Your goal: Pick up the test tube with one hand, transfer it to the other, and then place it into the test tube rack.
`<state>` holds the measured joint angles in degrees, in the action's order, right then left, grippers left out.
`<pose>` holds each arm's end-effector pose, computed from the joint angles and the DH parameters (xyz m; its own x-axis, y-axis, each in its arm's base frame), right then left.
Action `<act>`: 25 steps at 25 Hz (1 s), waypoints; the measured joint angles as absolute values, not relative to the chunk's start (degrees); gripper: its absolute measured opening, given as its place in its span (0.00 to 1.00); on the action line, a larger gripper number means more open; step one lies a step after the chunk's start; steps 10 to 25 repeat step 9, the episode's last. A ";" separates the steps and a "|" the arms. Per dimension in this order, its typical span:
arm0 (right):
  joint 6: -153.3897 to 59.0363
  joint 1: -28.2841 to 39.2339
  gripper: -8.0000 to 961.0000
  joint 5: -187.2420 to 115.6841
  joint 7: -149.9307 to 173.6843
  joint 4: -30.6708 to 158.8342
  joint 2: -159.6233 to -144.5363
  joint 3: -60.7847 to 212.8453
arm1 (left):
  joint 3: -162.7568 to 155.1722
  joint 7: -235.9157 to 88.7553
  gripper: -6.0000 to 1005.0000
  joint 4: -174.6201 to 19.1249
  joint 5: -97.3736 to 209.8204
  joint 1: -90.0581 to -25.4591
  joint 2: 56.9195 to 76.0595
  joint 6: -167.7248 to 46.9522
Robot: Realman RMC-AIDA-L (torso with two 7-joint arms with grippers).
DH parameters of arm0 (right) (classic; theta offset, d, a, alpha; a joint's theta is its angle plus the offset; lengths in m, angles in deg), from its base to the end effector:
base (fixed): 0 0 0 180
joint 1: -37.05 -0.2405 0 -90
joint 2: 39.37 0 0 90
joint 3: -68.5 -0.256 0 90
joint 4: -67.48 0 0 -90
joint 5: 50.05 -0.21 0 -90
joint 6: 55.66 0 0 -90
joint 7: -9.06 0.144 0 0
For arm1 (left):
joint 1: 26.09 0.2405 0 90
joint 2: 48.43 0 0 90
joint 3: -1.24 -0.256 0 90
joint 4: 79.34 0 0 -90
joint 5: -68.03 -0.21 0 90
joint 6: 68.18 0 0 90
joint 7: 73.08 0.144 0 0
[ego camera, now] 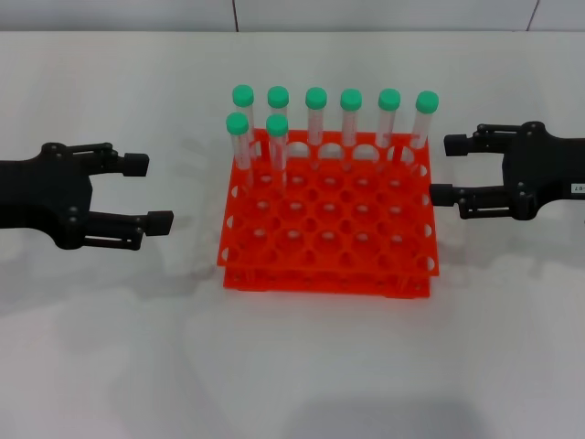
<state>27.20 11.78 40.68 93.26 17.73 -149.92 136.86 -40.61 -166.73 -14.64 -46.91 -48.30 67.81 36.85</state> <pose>0.2297 0.3443 0.0338 0.8675 -0.1827 -0.4627 -0.2998 -0.9342 -0.1932 -0.2548 0.2999 0.0833 0.8709 0.3117 0.3801 0.3942 -0.9047 -0.1614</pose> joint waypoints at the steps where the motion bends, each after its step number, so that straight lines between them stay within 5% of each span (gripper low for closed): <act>1: 27.26 11.77 0.78 40.73 93.35 17.73 -149.93 136.86 | -40.62 -166.65 0.88 -14.87 -46.91 -48.44 67.77 36.85; 25: 27.41 11.77 0.78 41.18 93.89 17.64 -150.04 136.90 | -40.69 -166.51 0.88 -15.18 -46.90 -48.67 67.68 36.85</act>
